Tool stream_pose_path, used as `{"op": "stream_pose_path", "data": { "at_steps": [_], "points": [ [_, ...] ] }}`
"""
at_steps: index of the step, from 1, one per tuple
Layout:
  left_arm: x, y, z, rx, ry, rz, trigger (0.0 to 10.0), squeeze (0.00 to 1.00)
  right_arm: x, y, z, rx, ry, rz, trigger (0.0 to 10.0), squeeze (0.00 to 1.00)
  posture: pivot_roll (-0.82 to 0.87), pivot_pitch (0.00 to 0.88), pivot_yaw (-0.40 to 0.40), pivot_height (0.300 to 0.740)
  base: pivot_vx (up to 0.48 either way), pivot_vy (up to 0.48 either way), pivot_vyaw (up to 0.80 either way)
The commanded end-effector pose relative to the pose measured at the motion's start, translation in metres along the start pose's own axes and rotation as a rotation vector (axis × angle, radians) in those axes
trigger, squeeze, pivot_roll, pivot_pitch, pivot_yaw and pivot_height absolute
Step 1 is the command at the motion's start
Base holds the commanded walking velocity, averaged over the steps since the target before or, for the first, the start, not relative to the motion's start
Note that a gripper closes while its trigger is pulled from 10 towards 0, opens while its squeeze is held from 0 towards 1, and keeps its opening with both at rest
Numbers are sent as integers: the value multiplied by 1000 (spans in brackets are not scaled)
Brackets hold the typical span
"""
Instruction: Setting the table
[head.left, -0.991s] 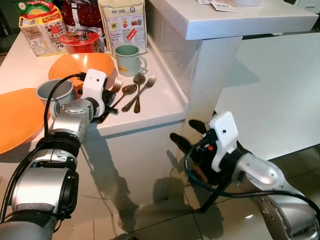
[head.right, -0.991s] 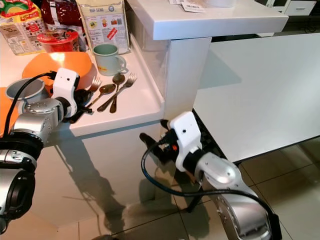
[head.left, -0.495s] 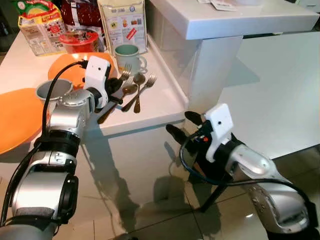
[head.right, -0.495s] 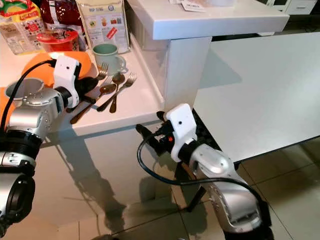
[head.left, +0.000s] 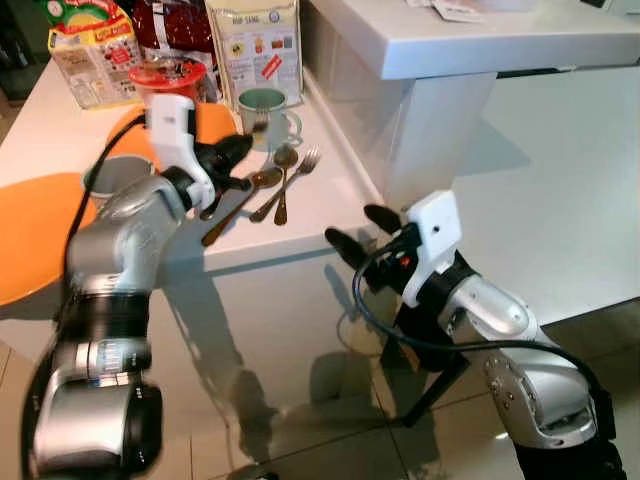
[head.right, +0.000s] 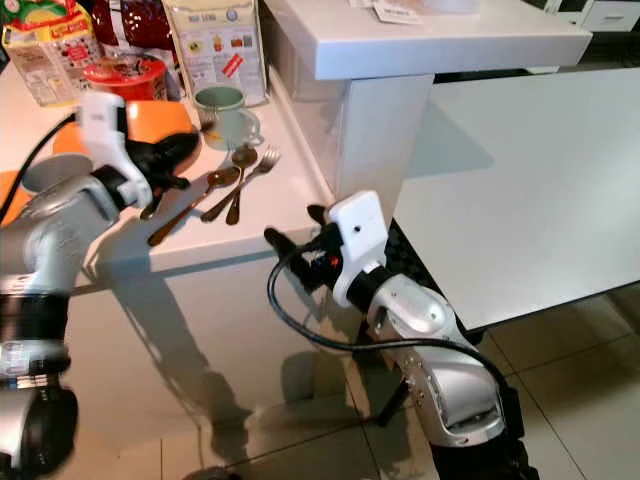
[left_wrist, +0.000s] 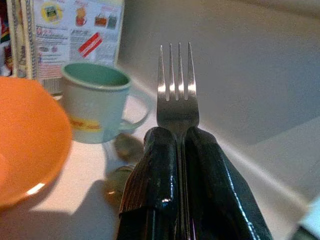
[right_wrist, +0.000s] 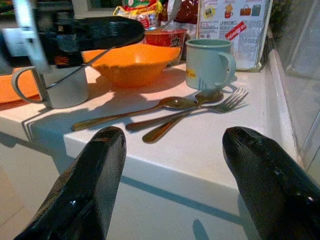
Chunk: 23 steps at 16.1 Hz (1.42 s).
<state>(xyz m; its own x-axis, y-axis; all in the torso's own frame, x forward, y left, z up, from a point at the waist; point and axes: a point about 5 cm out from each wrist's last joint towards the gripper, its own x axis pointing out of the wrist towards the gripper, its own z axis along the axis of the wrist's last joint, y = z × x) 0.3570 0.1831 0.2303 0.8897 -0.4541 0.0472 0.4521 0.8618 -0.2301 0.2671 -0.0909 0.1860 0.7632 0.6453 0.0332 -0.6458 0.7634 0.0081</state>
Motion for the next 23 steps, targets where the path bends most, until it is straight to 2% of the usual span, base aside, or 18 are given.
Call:
{"op": "stream_pose_path", "data": {
  "at_steps": [1,2,5,6,7,8,11,13,17,23],
  "points": [
    [-4,-6,6,-34,-27,-4,0,0,0,-5,1,13,-17,-24,10000,0,39,0,2,740,0,0,0],
    [-9,-13,5,-67,-39,-6,0,0,0,-6,-1,20,-16,-29,10000,0,54,0,0,740,0,0,0],
    [-27,-29,3,-55,-62,-48,0,0,3,-1,-1,35,-29,-39,10000,0,48,0,10,740,0,0,0],
    [-31,-42,5,9,-110,-87,1490,0,5,-3,3,54,-51,-67,10000,0,50,0,-1,740,0,0,0],
    [-35,-53,5,30,-151,-105,10000,0,7,-4,4,65,-59,-89,10000,0,48,0,-6,740,0,0,0],
    [-37,-56,2,34,-161,-74,10000,0,7,-4,4,57,-58,-86,10000,0,41,0,-2,740,0,0,0],
    [-41,-58,-9,153,-152,9,10000,0,8,-12,5,31,-43,-110,10000,0,37,0,-32,740,0,0,0],
    [-39,-59,-12,198,-159,51,10000,0,11,-16,9,17,-43,-132,10000,0,39,0,-40,740,0,0,0],
    [-38,-49,-17,222,-162,127,10000,0,16,-12,14,-33,-46,-160,10000,0,9,0,2,740,0,0,0],
    [-38,-43,-24,240,-153,184,10000,0,19,-15,13,-11,-43,-201,10000,0,35,0,-4,740,0,0,0]
  ]
}}
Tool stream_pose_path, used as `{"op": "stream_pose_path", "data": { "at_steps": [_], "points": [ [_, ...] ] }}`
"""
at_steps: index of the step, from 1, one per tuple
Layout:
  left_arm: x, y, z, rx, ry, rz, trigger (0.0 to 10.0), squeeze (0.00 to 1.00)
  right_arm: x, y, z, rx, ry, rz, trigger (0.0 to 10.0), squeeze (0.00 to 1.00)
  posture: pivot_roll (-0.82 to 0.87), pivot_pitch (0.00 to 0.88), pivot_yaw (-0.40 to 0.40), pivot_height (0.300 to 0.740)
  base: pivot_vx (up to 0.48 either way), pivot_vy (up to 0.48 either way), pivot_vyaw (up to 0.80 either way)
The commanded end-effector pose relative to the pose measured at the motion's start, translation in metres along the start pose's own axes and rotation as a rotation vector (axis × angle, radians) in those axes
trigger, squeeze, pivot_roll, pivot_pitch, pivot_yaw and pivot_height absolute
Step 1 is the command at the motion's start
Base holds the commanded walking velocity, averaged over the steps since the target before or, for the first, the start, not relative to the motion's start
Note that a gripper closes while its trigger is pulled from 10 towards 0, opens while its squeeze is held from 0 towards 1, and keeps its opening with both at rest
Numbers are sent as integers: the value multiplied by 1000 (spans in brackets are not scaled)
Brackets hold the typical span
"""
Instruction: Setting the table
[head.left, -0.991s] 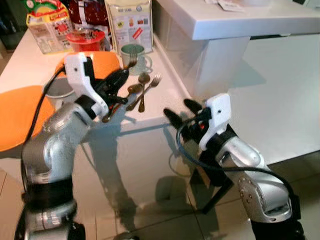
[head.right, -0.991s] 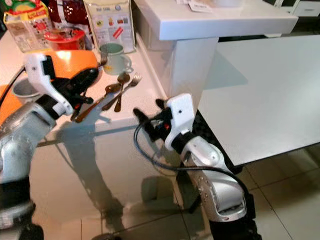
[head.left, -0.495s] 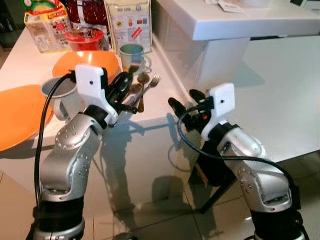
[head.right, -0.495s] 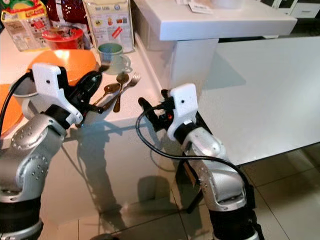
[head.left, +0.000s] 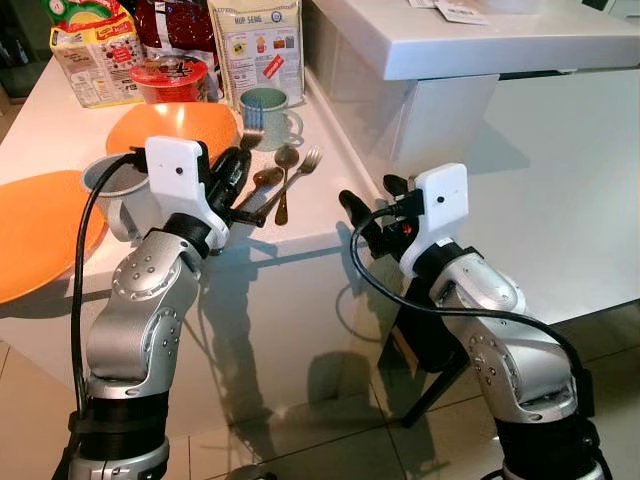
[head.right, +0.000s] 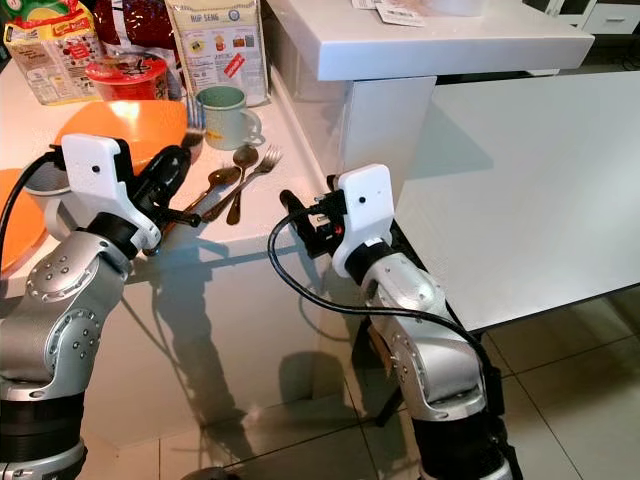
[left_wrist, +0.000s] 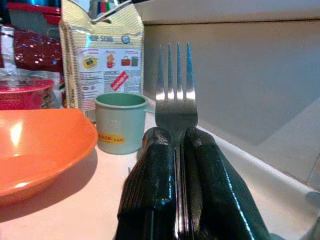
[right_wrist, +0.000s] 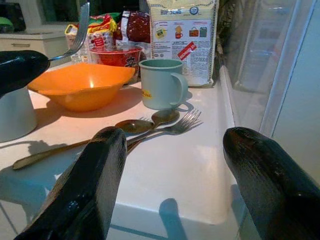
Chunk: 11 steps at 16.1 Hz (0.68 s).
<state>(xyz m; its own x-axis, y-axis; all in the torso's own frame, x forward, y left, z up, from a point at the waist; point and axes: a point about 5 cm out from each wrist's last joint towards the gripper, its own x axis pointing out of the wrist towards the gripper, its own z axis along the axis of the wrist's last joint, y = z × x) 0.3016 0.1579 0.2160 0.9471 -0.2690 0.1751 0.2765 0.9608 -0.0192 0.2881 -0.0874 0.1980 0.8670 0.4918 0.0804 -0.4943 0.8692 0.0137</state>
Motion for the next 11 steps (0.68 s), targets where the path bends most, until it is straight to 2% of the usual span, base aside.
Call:
{"op": "stream_pose_path", "data": {
  "at_steps": [1,3,6,11],
  "points": [
    [-1,0,-4,13,11,9,10000,0,3,-3,-1,13,10,-23,10000,0,52,0,-6,740,0,0,0],
    [-7,0,-10,10,42,21,10000,0,3,0,-8,32,27,-38,10000,0,62,0,-6,740,0,0,0],
    [-8,-3,-12,22,49,15,10000,0,2,-1,-11,42,41,-44,10000,0,66,0,-20,740,0,0,0],
    [-12,-9,-11,37,48,7,10000,0,0,-5,-15,39,62,-47,10000,0,72,0,-41,740,-286,0,0]
  ]
}}
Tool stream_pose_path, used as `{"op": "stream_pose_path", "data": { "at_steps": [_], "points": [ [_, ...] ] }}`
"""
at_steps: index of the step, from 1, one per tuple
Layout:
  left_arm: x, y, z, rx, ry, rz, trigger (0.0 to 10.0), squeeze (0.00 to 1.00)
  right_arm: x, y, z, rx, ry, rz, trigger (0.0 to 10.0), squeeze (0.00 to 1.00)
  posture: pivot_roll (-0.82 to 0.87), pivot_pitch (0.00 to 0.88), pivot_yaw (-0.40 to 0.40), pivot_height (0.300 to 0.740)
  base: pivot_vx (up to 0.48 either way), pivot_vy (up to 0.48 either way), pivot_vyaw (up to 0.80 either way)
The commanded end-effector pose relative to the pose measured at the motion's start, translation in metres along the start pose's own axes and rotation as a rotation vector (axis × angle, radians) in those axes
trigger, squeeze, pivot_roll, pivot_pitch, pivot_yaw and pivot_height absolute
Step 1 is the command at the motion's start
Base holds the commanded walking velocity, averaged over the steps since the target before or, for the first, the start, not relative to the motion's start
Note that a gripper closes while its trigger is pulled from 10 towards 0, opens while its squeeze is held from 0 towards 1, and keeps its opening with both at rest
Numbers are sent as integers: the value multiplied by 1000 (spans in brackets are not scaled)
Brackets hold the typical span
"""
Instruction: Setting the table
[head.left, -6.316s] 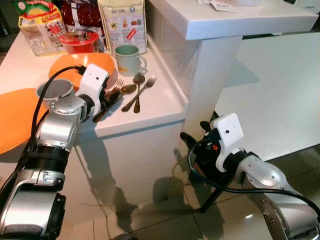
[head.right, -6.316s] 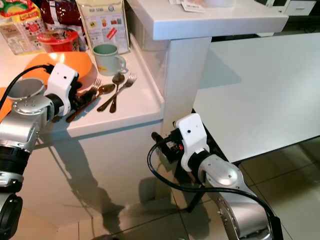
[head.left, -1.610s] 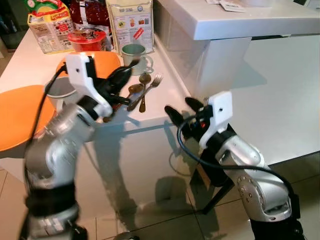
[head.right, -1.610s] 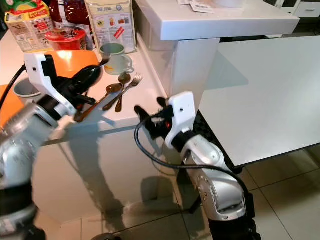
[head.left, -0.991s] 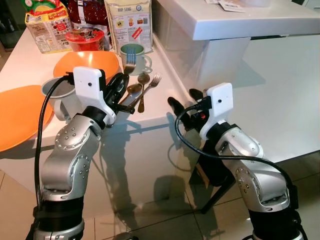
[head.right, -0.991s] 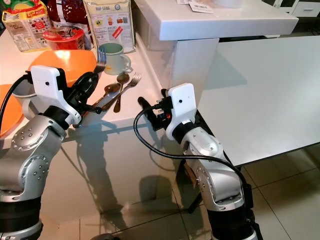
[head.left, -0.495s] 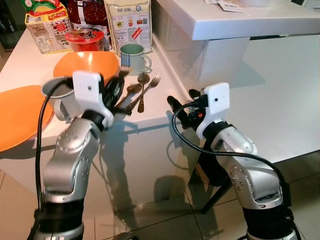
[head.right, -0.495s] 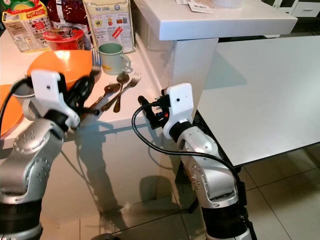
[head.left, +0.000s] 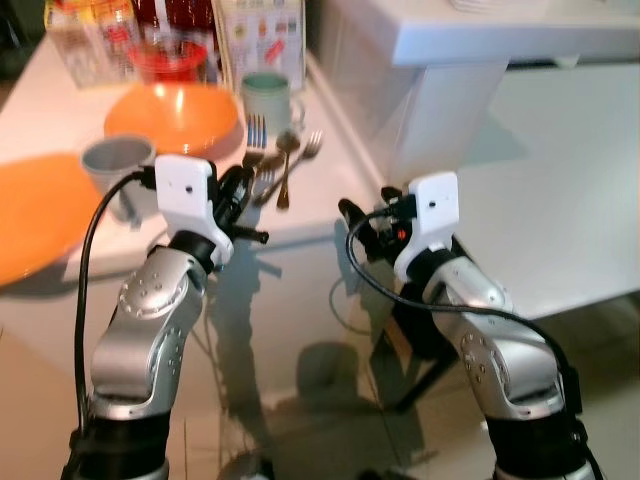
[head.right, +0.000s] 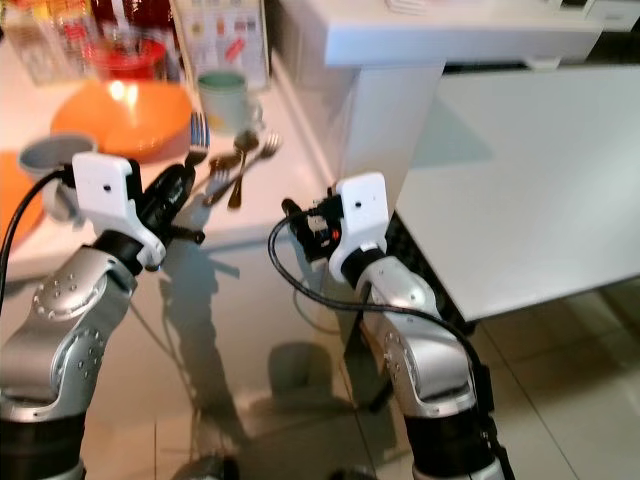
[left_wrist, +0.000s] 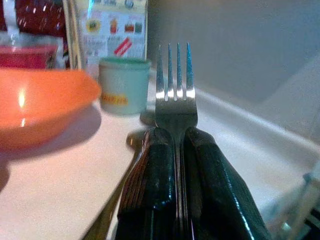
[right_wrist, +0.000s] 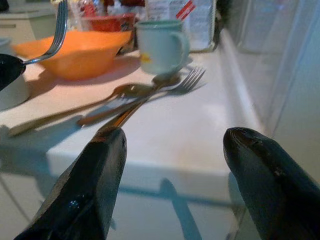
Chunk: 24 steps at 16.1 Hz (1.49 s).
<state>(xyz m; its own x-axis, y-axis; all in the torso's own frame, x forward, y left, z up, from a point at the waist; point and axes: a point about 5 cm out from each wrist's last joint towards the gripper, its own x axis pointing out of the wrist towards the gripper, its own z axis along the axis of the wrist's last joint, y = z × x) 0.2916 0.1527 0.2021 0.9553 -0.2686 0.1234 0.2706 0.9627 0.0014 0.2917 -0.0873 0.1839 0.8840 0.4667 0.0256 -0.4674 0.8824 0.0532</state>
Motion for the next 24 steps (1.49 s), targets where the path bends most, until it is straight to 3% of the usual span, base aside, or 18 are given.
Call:
{"op": "stream_pose_path", "data": {
  "at_steps": [1,8,15,24],
  "points": [
    [-1,-2,1,17,-4,6,10000,0,-2,-4,-1,0,11,-16,10000,0,71,0,-43,740,-270,0,0],
    [-2,-2,-3,62,9,31,10000,0,-3,-9,-2,6,14,-36,10000,0,62,0,-54,740,-37,0,0],
    [8,-8,-3,108,14,31,10000,0,-2,-19,0,-1,4,-94,10000,0,54,0,-44,740,0,-34,0],
    [14,-8,-7,131,23,54,10000,0,-3,-27,0,-28,7,-154,10000,0,42,0,-32,740,0,-217,0]
  ]
}}
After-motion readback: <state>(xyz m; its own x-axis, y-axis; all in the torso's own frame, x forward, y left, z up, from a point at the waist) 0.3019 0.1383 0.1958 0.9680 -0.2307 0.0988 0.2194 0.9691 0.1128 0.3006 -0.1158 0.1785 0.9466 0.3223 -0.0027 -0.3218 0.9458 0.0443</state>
